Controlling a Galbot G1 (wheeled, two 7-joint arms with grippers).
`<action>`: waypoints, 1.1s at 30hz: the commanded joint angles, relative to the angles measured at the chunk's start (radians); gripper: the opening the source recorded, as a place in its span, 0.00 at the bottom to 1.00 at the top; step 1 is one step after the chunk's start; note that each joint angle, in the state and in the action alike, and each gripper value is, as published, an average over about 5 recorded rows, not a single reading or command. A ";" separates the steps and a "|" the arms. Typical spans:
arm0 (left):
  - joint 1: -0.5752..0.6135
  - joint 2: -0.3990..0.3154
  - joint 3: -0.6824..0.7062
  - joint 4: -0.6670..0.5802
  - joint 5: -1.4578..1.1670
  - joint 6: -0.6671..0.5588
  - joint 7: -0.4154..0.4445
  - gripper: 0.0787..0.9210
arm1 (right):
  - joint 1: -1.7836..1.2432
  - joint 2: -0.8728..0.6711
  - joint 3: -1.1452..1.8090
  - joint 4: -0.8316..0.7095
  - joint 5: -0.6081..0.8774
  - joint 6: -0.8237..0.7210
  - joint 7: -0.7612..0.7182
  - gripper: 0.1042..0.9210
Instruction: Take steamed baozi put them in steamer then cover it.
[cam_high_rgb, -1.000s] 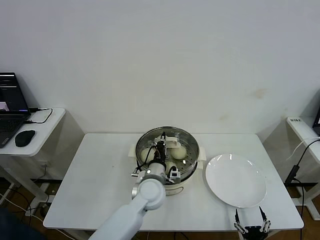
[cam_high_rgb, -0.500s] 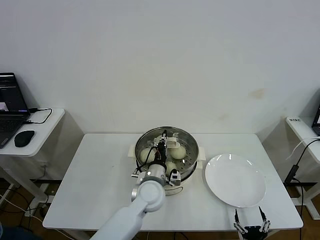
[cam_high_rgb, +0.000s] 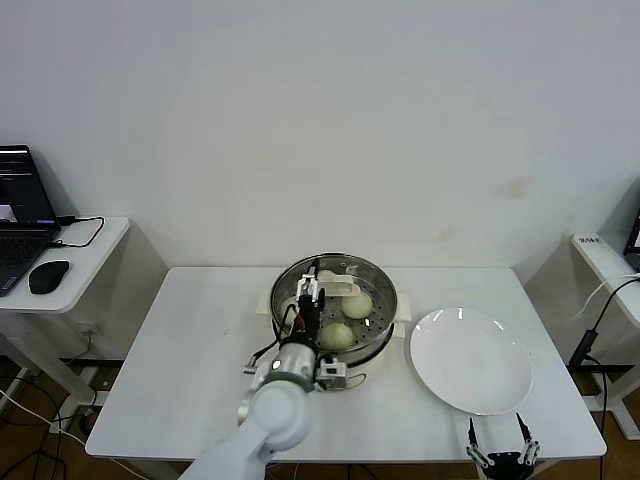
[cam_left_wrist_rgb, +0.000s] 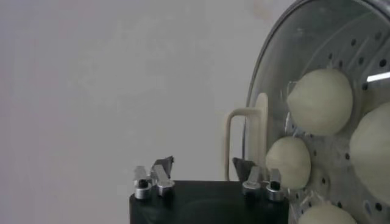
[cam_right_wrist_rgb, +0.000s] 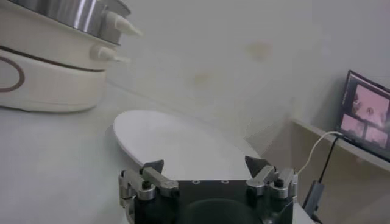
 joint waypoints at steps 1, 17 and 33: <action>0.345 0.136 -0.202 -0.313 -0.649 -0.142 -0.300 0.88 | -0.001 -0.001 -0.004 0.002 0.002 0.001 -0.001 0.88; 0.909 0.049 -0.679 -0.302 -1.462 -0.748 -0.421 0.88 | -0.055 -0.160 -0.086 0.106 0.221 -0.064 -0.064 0.88; 0.943 -0.079 -0.636 -0.203 -1.427 -0.735 -0.356 0.88 | -0.134 -0.219 -0.186 0.312 0.423 -0.286 -0.129 0.88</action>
